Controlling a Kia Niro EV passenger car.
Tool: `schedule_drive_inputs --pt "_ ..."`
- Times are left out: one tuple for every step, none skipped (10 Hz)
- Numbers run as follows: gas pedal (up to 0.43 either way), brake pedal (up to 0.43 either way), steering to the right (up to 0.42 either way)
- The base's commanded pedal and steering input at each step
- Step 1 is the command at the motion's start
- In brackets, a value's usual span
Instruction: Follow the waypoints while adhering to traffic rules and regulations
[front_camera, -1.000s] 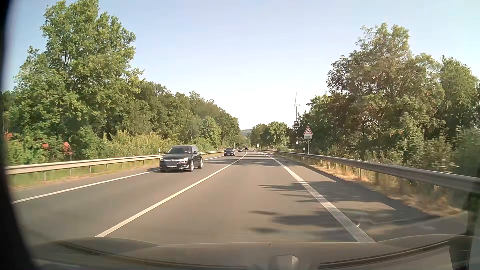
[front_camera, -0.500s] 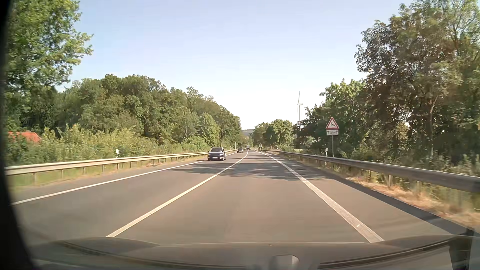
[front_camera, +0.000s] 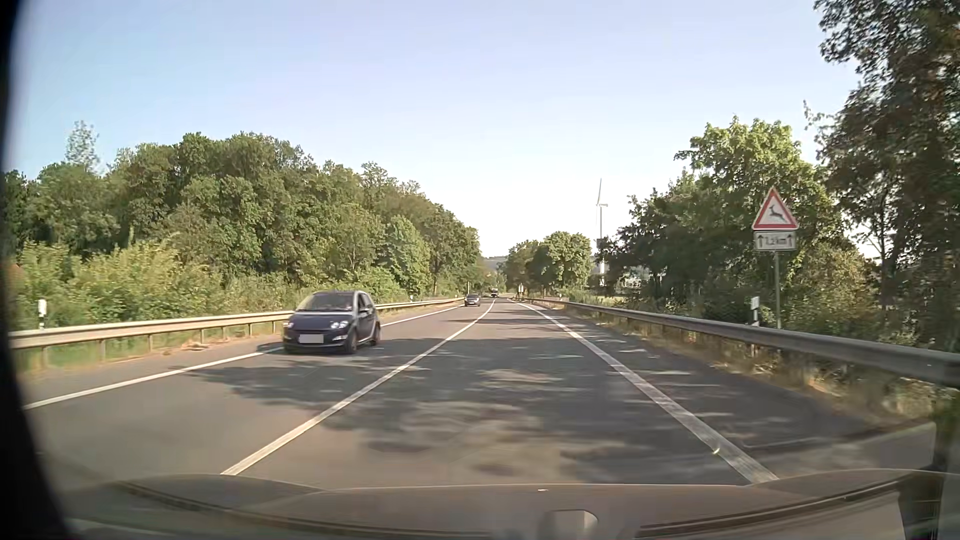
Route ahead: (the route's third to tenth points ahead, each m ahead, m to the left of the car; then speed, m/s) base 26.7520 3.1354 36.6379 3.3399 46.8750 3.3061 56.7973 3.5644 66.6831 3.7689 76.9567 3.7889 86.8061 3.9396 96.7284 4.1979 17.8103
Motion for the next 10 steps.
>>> schedule_drive_inputs --pt "0.157 0.006 0.004" --pt "0.157 0.006 0.004" --pt "0.157 0.006 0.004" --pt "0.169 0.006 0.004" --pt "0.169 0.006 0.004" --pt "0.197 0.006 0.003" --pt "0.209 0.006 0.002" --pt "0.209 0.006 0.000" --pt "0.209 0.006 -0.002" --pt "0.209 0.006 -0.004"
